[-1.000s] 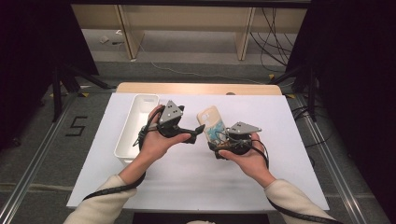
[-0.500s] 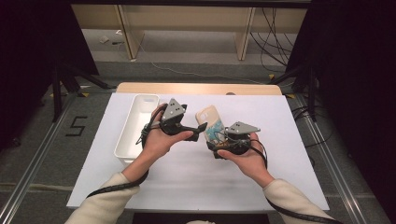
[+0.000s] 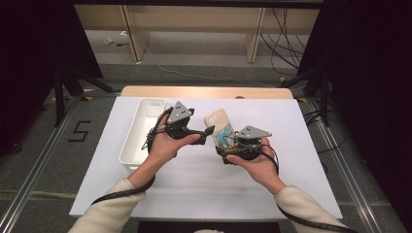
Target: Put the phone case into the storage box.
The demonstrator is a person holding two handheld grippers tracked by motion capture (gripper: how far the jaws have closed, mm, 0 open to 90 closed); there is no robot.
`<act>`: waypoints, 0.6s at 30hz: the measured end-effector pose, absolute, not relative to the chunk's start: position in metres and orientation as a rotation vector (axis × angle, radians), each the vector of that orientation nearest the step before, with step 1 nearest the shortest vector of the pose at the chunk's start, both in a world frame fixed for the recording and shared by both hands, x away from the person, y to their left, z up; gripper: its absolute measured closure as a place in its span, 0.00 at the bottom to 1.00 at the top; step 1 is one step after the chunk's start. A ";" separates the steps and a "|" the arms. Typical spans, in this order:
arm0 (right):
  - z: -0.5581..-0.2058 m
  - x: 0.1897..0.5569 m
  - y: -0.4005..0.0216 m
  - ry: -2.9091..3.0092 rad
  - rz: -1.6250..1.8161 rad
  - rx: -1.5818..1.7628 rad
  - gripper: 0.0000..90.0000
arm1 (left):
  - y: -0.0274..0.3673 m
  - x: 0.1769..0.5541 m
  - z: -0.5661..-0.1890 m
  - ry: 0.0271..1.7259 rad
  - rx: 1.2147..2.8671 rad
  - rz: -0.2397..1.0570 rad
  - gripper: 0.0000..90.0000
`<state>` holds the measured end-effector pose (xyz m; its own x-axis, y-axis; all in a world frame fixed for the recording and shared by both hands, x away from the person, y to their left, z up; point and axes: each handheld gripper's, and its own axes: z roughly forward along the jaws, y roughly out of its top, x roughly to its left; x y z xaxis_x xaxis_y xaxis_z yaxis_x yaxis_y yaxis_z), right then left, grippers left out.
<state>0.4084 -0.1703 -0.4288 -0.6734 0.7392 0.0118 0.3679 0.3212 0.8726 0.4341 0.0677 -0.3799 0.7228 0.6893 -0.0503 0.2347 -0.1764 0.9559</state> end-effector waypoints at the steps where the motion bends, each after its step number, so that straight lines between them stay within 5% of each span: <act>1: -0.429 0.409 -0.170 2.205 1.300 0.983 0.13 | 0.068 0.434 -0.380 0.735 1.740 0.477 0.07; 18: -0.430 0.408 -0.168 2.204 1.301 0.982 0.13 | 0.065 0.434 -0.378 0.723 1.740 0.464 0.12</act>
<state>0.4082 -0.1677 -0.4296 -0.6743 0.7383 0.0129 0.3680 0.3209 0.8727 0.4340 0.0647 -0.3779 0.7334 0.6775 -0.0551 0.2316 -0.1728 0.9574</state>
